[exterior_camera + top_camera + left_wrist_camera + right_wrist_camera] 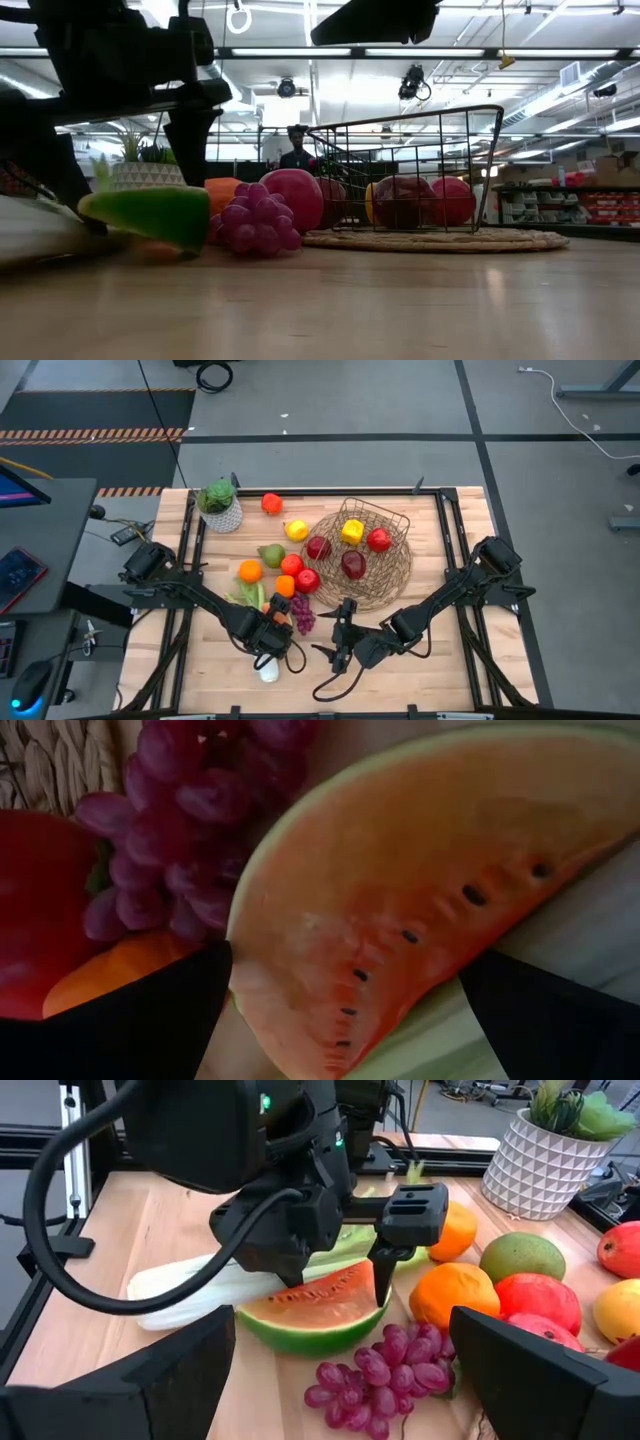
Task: Build produce basket
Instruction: Put the red watermelon into the gold wire basket
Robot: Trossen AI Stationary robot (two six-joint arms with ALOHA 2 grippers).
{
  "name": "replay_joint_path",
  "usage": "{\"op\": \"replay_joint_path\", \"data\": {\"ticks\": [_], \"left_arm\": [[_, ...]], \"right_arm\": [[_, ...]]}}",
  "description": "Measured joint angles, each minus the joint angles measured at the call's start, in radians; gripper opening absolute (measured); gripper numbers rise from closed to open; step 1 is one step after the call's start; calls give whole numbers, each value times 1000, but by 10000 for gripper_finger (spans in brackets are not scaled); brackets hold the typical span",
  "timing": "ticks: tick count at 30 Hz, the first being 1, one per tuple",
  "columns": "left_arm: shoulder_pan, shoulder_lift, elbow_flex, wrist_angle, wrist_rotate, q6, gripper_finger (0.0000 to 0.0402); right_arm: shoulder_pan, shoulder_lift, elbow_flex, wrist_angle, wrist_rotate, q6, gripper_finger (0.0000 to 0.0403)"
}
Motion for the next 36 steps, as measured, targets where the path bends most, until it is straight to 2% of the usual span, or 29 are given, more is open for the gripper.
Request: {"op": "replay_joint_path", "data": {"ticks": [12,30,33,36], "left_arm": [[0,1,-1,19,-28,-8,385],[-4,1,-1,21,-39,-28,289],[-4,1,-1,22,-43,-40,290],[-4,1,-1,25,-44,-43,310]], "right_arm": [[0,0,0,1,0,3,372],[0,0,0,-2,0,4,372],[0,0,0,-2,0,4,372],[0,0,0,-2,0,4,372]]}}
